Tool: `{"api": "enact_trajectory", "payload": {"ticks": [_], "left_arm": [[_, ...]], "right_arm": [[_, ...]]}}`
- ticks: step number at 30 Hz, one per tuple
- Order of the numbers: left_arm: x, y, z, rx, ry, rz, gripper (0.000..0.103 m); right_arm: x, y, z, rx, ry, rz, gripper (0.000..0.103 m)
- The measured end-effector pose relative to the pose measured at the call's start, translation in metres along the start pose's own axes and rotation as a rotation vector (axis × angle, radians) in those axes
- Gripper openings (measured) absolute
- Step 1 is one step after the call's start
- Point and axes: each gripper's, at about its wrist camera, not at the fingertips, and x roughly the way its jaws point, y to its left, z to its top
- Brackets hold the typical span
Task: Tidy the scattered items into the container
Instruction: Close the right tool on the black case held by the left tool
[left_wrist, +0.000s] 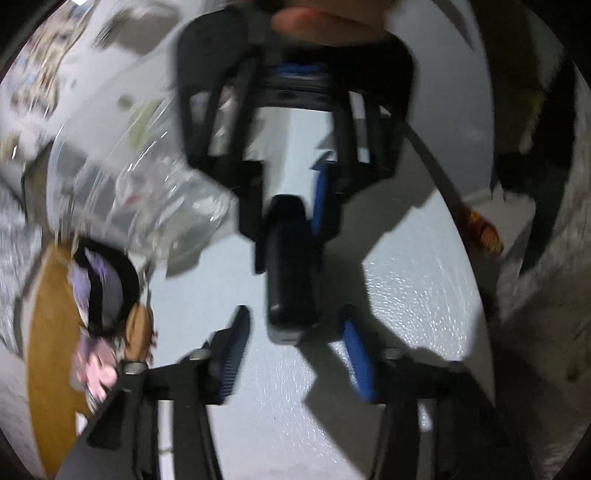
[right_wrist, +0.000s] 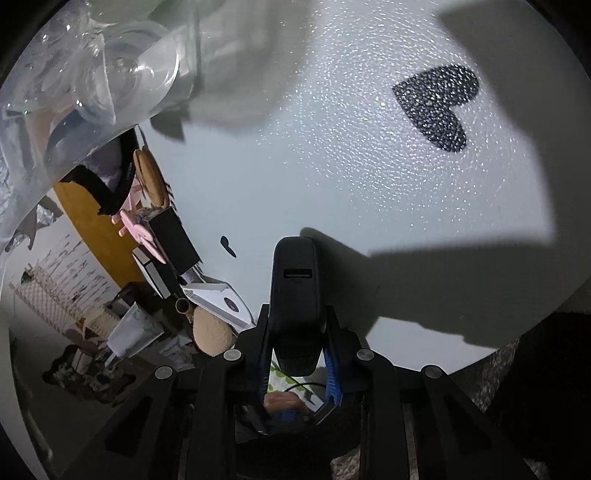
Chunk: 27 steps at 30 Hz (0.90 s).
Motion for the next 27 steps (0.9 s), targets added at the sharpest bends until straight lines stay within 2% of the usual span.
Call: {"api": "enact_trajectory", "payload": {"ticks": [1,2,6,9,10,11,12,14,15,17,18,19,20,22,24,26,27], "left_arm": [[0.0,0.001,-0.001,0.008,-0.004,0.003,0.034],[-0.002,0.005,-0.002,0.0,-0.013,0.009,0.025],[-0.003,0.014,-0.004,-0.006,-0.03,-0.029,0.025],[-0.005,0.02,-0.005,-0.017,-0.038,-0.059,0.025],[-0.005,0.022,-0.006,-0.014,-0.042,-0.066,0.025],[-0.005,0.023,-0.007,-0.01,-0.047,-0.072,0.025],[-0.004,0.023,-0.006,-0.007,-0.051,-0.077,0.025],[-0.005,0.026,-0.008,-0.016,-0.057,-0.094,0.025],[-0.005,0.027,-0.008,-0.023,-0.059,-0.104,0.025],[-0.005,0.029,-0.009,-0.034,-0.065,-0.121,0.025],[-0.006,0.031,-0.009,-0.037,-0.07,-0.129,0.025],[-0.008,0.029,-0.011,-0.037,-0.073,-0.134,0.025],[-0.006,0.028,-0.011,-0.037,-0.076,-0.138,0.025],[-0.006,0.029,-0.011,-0.035,-0.081,-0.146,0.025],[-0.007,0.029,-0.012,-0.032,-0.086,-0.15,0.025],[-0.006,0.03,-0.012,-0.028,-0.09,-0.156,0.025],[-0.006,0.03,-0.012,-0.025,-0.091,-0.158,0.025]], "right_arm": [[0.0,0.0,0.0,0.005,-0.002,-0.003,0.026],[0.0,0.002,0.0,0.001,-0.004,-0.013,0.026],[-0.002,0.017,-0.004,-0.081,-0.015,-0.098,0.027],[-0.012,0.039,-0.014,-0.265,-0.017,-0.2,0.035],[-0.016,0.047,-0.018,-0.331,-0.017,-0.231,0.047],[-0.02,0.055,-0.022,-0.403,-0.022,-0.268,0.064],[-0.025,0.066,-0.03,-0.514,-0.04,-0.333,0.069],[-0.034,0.09,-0.048,-0.779,-0.088,-0.489,0.071],[-0.035,0.101,-0.061,-0.954,-0.122,-0.591,0.071],[-0.022,0.108,-0.098,-1.424,-0.206,-0.843,0.069],[-0.015,0.103,-0.112,-1.621,-0.229,-0.945,0.067],[-0.007,0.092,-0.122,-1.787,-0.223,-1.021,0.06],[0.003,0.08,-0.132,-1.951,-0.207,-1.09,0.059],[0.016,0.056,-0.143,-2.211,-0.169,-1.163,0.059],[0.026,0.04,-0.148,-2.396,-0.119,-1.184,0.058],[0.034,0.029,-0.149,-2.529,-0.075,-1.183,0.044],[0.039,0.027,-0.147,-2.571,-0.052,-1.186,0.042]]}}
